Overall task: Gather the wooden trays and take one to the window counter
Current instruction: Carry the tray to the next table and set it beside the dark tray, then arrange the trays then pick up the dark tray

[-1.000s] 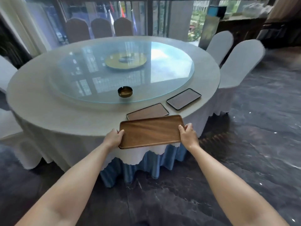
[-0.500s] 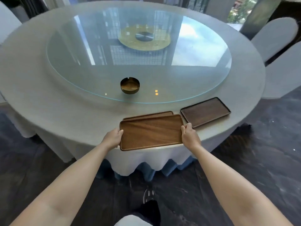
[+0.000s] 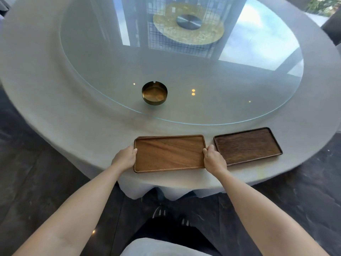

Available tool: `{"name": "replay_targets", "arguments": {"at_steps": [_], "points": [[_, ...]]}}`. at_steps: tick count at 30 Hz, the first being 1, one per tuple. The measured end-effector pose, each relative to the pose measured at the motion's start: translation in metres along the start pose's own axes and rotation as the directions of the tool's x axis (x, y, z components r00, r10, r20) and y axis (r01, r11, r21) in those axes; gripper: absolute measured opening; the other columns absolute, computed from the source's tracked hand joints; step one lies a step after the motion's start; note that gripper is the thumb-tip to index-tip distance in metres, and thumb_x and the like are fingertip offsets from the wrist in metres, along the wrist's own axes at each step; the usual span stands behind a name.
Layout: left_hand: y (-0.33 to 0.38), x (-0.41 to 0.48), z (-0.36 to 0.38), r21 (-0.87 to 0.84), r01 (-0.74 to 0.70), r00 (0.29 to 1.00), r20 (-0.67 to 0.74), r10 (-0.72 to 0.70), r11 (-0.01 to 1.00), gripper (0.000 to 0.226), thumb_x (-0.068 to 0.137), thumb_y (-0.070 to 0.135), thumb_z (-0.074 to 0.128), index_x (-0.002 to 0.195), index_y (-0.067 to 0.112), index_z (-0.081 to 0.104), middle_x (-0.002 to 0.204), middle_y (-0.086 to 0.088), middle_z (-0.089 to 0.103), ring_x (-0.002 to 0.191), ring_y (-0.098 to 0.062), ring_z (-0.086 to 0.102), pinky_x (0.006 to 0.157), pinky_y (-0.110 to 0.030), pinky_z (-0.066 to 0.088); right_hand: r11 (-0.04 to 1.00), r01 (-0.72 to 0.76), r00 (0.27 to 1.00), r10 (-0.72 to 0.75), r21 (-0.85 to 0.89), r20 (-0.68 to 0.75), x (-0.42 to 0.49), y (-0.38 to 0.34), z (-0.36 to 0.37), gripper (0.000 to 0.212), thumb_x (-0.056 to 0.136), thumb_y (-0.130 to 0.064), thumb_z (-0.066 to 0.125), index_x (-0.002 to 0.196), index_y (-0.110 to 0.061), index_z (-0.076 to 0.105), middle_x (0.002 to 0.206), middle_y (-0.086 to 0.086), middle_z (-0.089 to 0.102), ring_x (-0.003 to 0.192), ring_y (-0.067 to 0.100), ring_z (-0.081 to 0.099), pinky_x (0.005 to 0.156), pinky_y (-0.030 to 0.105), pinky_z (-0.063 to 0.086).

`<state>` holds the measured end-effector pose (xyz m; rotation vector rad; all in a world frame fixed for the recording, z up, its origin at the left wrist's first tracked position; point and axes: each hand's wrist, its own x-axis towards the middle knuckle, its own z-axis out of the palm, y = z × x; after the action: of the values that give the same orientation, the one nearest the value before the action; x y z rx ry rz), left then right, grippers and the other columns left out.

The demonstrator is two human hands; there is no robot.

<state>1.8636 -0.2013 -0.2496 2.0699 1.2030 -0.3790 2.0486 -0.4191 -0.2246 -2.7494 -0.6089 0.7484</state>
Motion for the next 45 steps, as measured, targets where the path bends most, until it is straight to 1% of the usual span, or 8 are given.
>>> {"name": "replay_targets", "arguments": {"at_steps": [5,12,19,23,26,31,36,45], "points": [[0.006,0.003,0.003,0.028,0.017,1.0,-0.022,-0.017,0.999,0.041,0.101,0.029,0.022,0.108,-0.001,0.049,0.113,-0.025,0.06,0.103,-0.039,0.057,0.089,-0.044,0.046,0.998,0.027,0.999,-0.024,-0.056,0.045,0.008,0.005,-0.001,0.023,0.101,-0.025,0.021,0.095,-0.009,0.036,0.111,0.024,0.062,0.1,0.04,0.059,0.07,0.037,0.034],[0.007,0.004,0.007,0.108,0.017,0.998,-0.061,-0.011,0.994,0.039,0.101,0.029,0.019,0.104,0.001,0.045,0.105,-0.024,0.061,0.091,-0.036,0.057,0.078,-0.04,0.045,0.994,0.056,0.996,-0.049,-0.091,0.077,0.014,0.009,0.0,0.017,0.101,-0.023,0.021,0.091,-0.012,0.029,0.109,0.024,0.063,0.096,0.04,0.06,0.068,0.036,0.034],[0.009,0.003,0.009,0.186,0.021,0.996,-0.087,-0.005,0.982,0.039,0.101,0.03,0.017,0.107,0.004,0.045,0.105,-0.021,0.062,0.084,-0.032,0.054,0.073,-0.037,0.041,0.996,0.041,0.994,-0.033,-0.077,0.101,0.019,0.01,-0.001,0.017,0.1,-0.023,0.019,0.092,-0.014,0.031,0.107,0.023,0.063,0.078,0.029,0.047,0.068,0.036,0.036],[0.015,0.0,0.005,0.224,0.041,0.989,-0.15,-0.007,0.974,0.037,0.101,0.026,0.019,0.112,0.003,0.044,0.107,-0.021,0.062,0.084,-0.033,0.054,0.072,-0.037,0.04,0.997,0.041,0.993,-0.033,-0.071,0.114,0.02,0.01,-0.006,0.025,0.1,-0.029,0.021,0.093,-0.011,0.037,0.109,0.022,0.063,0.091,0.035,0.056,0.071,0.036,0.036],[0.025,-0.003,0.0,0.165,0.053,0.96,-0.281,-0.004,0.985,0.034,0.1,0.024,0.023,0.11,0.001,0.046,0.108,-0.023,0.063,0.094,-0.038,0.059,0.071,-0.037,0.04,0.999,0.027,0.996,-0.025,-0.021,0.085,0.021,0.012,-0.015,0.037,0.1,-0.035,0.023,0.108,-0.006,0.044,0.113,0.021,0.063,0.102,0.038,0.058,0.073,0.037,0.036],[0.067,-0.012,-0.002,0.088,-0.042,0.933,-0.353,0.07,0.995,0.03,0.098,0.025,0.031,0.103,0.002,0.049,0.109,-0.025,0.064,0.097,-0.041,0.059,0.073,-0.039,0.044,0.999,0.005,1.0,-0.005,0.038,0.013,0.024,0.028,-0.039,0.039,0.099,-0.036,0.025,0.113,-0.004,0.043,0.114,0.023,0.062,0.105,0.039,0.057,0.077,0.038,0.038],[0.13,-0.02,0.025,0.01,-0.221,0.937,-0.275,0.215,0.975,0.019,0.097,0.026,0.036,0.089,0.012,0.045,0.1,-0.023,0.066,0.093,-0.039,0.061,0.073,-0.038,0.045,0.996,-0.029,0.998,0.035,0.089,-0.061,0.038,0.068,-0.074,0.039,0.099,-0.036,0.027,0.115,-0.004,0.042,0.118,0.023,0.061,0.11,0.039,0.056,0.087,0.041,0.043],[0.236,-0.039,0.107,-0.016,-0.241,0.95,-0.21,0.232,0.97,0.02,0.096,0.025,0.041,0.094,0.009,0.053,0.108,-0.022,0.067,0.103,-0.037,0.061,0.081,-0.038,0.046,0.991,-0.087,0.992,0.095,0.097,-0.084,0.07,0.179,-0.128,0.043,0.099,-0.035,0.028,0.122,0.0,0.041,0.13,0.019,0.052,0.117,0.037,0.052,0.091,0.042,0.041]]}}
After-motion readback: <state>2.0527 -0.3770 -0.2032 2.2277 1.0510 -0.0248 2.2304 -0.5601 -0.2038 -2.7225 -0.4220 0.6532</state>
